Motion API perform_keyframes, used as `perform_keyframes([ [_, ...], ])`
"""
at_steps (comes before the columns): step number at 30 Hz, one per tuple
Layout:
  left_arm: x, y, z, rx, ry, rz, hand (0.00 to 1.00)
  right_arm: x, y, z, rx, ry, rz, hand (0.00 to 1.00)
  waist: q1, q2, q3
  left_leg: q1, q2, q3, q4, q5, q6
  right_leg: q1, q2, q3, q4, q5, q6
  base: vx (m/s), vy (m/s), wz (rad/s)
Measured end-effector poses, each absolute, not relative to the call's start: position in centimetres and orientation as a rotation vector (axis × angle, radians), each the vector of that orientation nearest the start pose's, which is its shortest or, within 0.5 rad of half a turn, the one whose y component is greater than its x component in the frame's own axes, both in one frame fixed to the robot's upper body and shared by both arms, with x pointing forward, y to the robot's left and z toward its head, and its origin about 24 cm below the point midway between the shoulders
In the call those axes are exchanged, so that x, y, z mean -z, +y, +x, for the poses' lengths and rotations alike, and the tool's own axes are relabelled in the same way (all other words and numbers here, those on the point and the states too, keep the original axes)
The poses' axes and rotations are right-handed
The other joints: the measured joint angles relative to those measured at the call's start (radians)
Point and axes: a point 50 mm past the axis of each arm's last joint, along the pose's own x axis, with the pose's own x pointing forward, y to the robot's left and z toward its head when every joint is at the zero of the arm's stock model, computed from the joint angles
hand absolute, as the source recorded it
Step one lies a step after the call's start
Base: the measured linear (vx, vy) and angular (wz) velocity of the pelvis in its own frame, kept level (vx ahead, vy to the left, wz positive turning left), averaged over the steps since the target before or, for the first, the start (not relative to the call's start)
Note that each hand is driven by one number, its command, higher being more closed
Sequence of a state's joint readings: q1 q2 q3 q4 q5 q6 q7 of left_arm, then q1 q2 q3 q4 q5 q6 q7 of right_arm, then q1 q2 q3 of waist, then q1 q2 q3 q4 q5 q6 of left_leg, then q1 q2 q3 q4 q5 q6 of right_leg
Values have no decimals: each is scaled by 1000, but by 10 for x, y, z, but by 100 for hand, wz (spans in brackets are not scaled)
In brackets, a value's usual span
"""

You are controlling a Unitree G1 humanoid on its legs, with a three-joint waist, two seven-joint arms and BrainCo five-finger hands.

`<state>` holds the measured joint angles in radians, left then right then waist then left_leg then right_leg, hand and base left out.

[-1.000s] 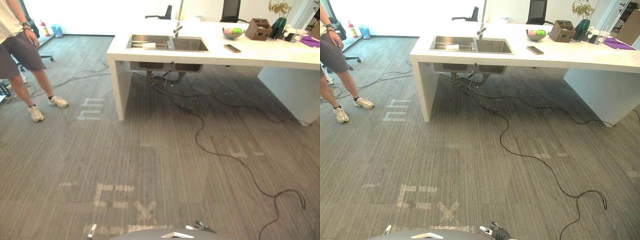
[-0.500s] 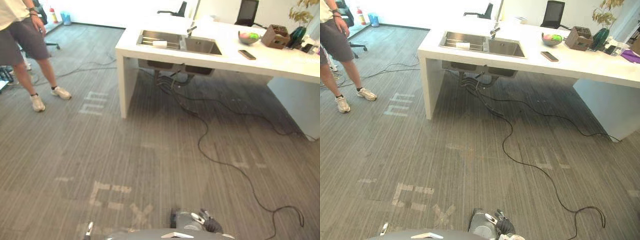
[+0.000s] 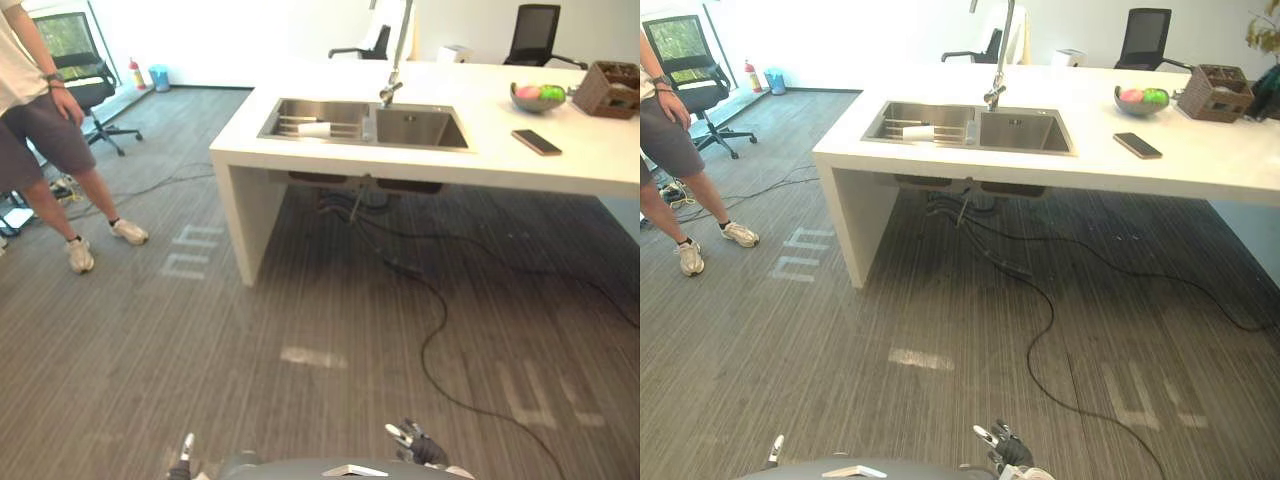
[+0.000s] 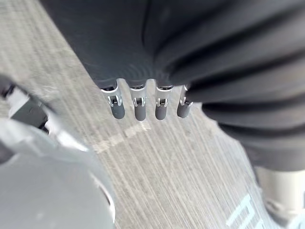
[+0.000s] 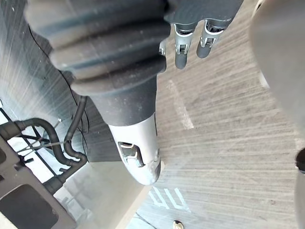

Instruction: Walk over to the sink, pick up the cup, carry it to the dishwasher, place the cup inside the dishwasher, then close the dishwasher door

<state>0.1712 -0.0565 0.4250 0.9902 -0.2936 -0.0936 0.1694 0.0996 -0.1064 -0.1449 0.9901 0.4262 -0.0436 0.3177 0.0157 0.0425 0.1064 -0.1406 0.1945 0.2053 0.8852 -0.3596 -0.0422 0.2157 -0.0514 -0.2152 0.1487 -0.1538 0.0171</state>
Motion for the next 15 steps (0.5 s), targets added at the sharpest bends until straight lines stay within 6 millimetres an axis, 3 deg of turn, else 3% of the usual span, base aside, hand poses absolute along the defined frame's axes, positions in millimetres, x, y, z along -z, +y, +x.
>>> perform_keyframes([
  [2,161,199,69,-716,1014,-353,0,147,-198,119,157,859,514,0,15,-3,16,-65,-52,69,-217,18,17,30,-35,15,-1,-1,2,472,111,-21],
  [3,160,198,72,-691,1001,-321,0,144,-197,125,149,832,516,0,22,2,22,-88,-82,75,-426,123,10,48,-52,33,2,-19,13,415,192,-46],
  [4,160,196,65,-683,1008,-295,0,142,-197,128,140,811,508,0,37,8,28,-68,-81,73,-549,301,22,74,-36,92,-18,-78,7,425,203,-59],
  [5,159,198,65,-695,998,-290,0,143,-191,129,123,813,512,0,41,10,27,-59,-88,82,-542,317,74,97,-40,122,-23,-100,7,490,210,-49],
  [6,157,207,68,-713,975,-262,0,141,-174,137,58,802,516,0,41,-15,40,-73,-96,96,-504,269,72,101,-33,173,9,-118,-1,325,99,-12],
  [8,153,212,73,-712,929,-218,0,140,-162,140,28,789,528,0,42,-44,40,-82,-104,95,-466,230,83,89,-10,190,28,-111,-16,373,55,-3],
  [9,151,212,79,-709,905,-192,0,141,-161,140,28,796,529,0,37,-50,42,-72,-111,85,-452,215,87,95,-10,224,30,-76,-13,340,74,-11],
  [11,151,214,80,-691,903,-128,0,142,-157,138,9,812,518,0,31,-63,36,-11,-151,93,-505,206,105,87,-33,278,106,-66,-7,295,129,-8],
  [13,146,216,85,-651,866,-34,0,144,-156,134,3,828,513,0,21,-84,20,54,-195,113,-572,196,119,12,-70,317,303,-69,133,312,98,-15],
  [14,143,216,92,-620,834,12,0,143,-156,137,-2,822,511,0,15,-90,18,83,-208,129,-597,192,121,-52,-81,347,435,-45,275,271,74,-30],
  [15,137,210,104,-564,781,63,0,141,-157,140,-5,815,505,0,7,-89,19,124,-212,144,-624,180,115,-147,-81,366,637,29,281,264,78,-47],
])
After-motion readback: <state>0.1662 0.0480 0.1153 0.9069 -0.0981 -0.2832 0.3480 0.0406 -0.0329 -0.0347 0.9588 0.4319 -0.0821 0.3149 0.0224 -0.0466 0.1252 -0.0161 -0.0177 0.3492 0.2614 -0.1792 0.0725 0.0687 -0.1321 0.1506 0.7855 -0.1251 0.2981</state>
